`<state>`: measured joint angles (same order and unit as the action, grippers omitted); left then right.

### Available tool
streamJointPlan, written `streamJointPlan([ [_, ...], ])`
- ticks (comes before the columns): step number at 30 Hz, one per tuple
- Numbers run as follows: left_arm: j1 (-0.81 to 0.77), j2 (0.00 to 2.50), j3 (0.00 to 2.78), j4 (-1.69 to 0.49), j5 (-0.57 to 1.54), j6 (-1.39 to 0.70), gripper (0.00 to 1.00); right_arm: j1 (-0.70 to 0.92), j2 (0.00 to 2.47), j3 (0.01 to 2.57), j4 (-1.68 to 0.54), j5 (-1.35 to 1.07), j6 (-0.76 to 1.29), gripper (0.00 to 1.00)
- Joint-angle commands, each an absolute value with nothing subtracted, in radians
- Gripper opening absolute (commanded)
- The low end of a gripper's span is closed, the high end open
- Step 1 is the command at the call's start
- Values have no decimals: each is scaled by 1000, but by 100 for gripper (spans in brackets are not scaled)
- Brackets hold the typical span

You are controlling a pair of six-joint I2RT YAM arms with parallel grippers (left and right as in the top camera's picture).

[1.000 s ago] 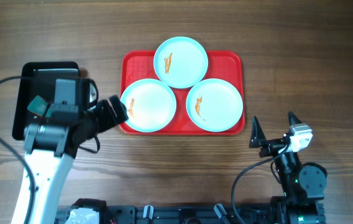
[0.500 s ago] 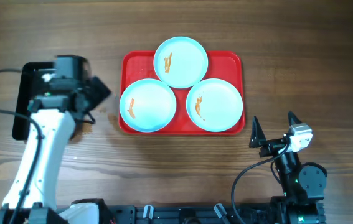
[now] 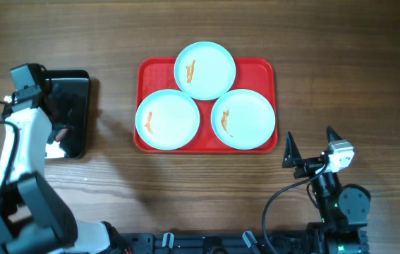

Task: Clean dirty plates on tray and stack at the side
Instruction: 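Lower the left gripper onto the green sponge in the black tray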

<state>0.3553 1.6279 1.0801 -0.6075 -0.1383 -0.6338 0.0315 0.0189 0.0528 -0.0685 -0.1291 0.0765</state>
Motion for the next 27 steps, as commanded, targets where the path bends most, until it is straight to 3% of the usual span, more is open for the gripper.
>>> streamJointPlan([
  [1,389,1686,1094,-530,-155,-613,100,27,5,37,-64,-111,62,100],
  [8,403,1696,1094,-445,-168,-500,100,27,5,37,-64,-111,62,100],
  [27,429,1832,1094,-401,-191,-505,100,27,5,37,-64,-111,62,100],
])
